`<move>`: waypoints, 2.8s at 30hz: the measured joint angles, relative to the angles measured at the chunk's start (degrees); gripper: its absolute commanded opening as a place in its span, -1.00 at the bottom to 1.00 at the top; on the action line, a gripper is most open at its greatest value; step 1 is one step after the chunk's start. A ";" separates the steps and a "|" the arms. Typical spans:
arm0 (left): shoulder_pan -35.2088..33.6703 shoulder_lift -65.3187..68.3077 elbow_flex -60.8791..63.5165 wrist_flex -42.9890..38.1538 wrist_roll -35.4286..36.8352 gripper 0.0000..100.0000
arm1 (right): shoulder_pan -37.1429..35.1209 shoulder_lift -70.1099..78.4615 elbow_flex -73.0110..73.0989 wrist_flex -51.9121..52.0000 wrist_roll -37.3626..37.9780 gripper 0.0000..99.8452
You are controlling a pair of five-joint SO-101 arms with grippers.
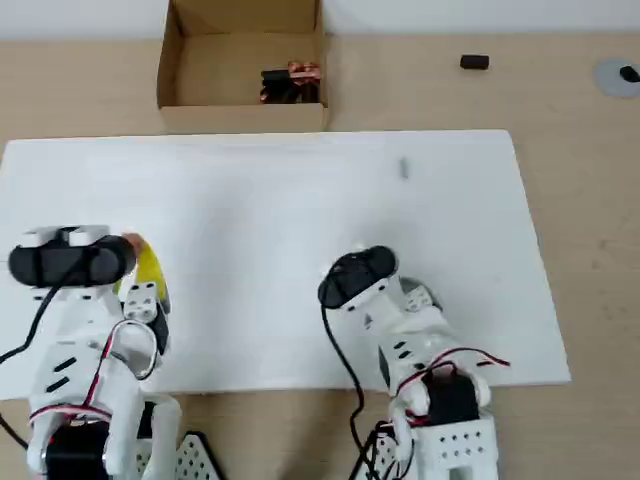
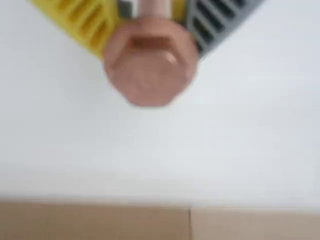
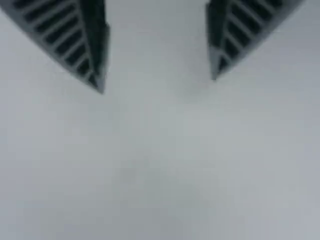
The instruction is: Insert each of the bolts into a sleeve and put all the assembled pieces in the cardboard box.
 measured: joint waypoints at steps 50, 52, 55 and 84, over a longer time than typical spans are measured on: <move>-0.18 -0.44 24.53 -2.73 10.20 -0.98 | 0.00 -0.09 1.32 -1.76 0.35 -0.65; -0.18 -0.44 24.53 -2.73 10.20 -0.98 | 0.00 -0.09 1.32 -1.76 0.35 -0.65; -0.18 -0.44 24.53 -2.73 10.20 -0.98 | 0.00 -0.09 1.32 -1.76 0.35 -0.65; -0.18 -0.44 25.14 -2.73 10.20 -0.98 | 0.00 -0.09 1.32 -1.76 0.35 -0.65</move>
